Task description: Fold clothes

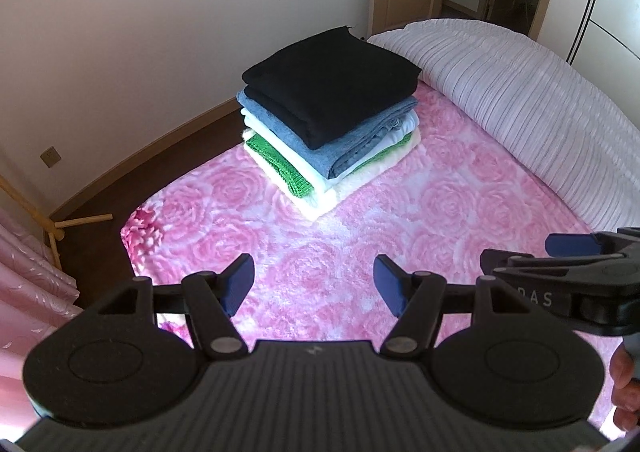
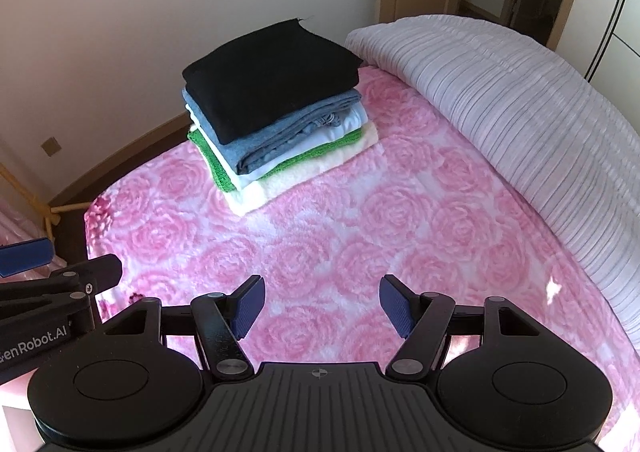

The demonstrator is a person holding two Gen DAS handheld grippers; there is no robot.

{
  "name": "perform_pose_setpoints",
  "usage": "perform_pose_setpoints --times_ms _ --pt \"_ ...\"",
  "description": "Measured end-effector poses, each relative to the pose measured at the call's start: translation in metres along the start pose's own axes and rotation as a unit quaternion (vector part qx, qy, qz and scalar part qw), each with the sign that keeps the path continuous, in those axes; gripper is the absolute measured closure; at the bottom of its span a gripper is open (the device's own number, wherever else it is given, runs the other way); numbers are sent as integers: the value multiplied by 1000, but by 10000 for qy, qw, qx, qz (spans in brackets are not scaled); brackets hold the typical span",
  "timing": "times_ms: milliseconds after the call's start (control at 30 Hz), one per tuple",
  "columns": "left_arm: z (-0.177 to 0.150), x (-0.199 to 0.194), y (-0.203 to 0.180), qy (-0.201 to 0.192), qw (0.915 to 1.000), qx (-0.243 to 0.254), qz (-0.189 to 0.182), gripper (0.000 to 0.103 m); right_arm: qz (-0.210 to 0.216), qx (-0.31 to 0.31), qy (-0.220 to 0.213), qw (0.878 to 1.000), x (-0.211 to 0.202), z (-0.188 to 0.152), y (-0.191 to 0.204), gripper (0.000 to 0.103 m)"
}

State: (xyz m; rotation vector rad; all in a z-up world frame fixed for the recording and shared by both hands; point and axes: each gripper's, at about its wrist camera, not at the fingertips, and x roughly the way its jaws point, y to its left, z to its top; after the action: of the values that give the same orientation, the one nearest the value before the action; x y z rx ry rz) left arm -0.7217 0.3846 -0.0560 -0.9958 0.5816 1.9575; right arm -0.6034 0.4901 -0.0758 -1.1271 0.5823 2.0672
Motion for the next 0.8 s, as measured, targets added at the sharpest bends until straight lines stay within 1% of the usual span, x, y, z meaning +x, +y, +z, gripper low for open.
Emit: perform_pose_setpoints --times_ms 800 --pt "25 59 -6 255 9997 42 10 40 68 64 271 9996 50 35 -17 36"
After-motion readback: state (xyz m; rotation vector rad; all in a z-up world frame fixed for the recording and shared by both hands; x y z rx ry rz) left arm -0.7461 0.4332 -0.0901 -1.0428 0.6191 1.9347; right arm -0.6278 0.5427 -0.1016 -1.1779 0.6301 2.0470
